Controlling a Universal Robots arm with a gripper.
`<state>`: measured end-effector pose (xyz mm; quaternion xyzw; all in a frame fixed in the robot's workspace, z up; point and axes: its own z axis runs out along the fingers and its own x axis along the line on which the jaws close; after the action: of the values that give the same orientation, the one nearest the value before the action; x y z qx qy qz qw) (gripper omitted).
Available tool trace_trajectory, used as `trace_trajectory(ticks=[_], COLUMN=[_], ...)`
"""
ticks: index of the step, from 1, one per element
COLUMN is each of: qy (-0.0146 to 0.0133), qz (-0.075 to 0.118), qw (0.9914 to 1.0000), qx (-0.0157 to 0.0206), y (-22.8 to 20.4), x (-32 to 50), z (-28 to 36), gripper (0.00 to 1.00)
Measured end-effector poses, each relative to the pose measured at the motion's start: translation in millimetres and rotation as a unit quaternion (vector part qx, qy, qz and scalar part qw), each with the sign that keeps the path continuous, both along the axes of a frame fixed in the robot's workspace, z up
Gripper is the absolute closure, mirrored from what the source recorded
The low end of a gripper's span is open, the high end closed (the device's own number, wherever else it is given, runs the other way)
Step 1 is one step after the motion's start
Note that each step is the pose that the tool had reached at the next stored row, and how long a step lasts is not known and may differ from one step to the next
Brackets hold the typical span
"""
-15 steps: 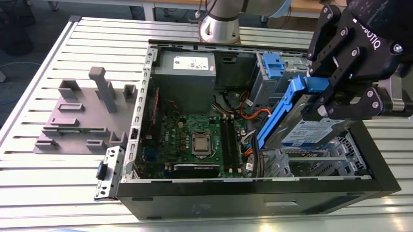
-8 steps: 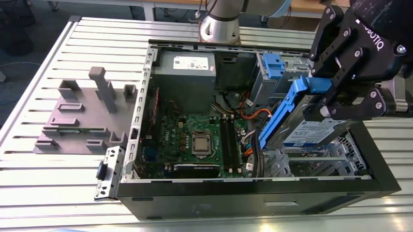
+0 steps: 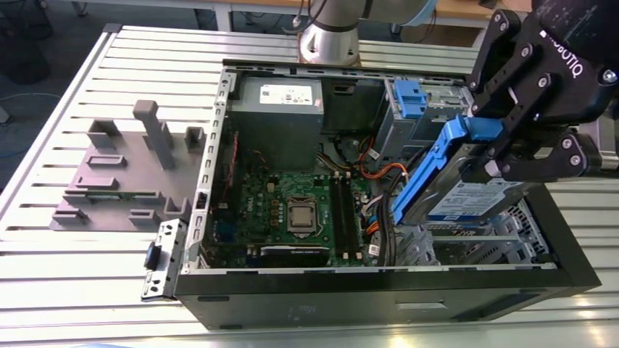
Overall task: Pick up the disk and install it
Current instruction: 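Pick up the disk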
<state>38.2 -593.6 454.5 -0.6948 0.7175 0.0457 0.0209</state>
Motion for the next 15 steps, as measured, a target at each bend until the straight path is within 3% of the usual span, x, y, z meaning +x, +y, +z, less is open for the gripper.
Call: trace_trajectory(ticks=[15], qy=[0.0], qz=[0.0], qw=[1.0], qx=[0.0], y=[-0.8], x=[5.4], z=[-0.7], gripper=[0.63])
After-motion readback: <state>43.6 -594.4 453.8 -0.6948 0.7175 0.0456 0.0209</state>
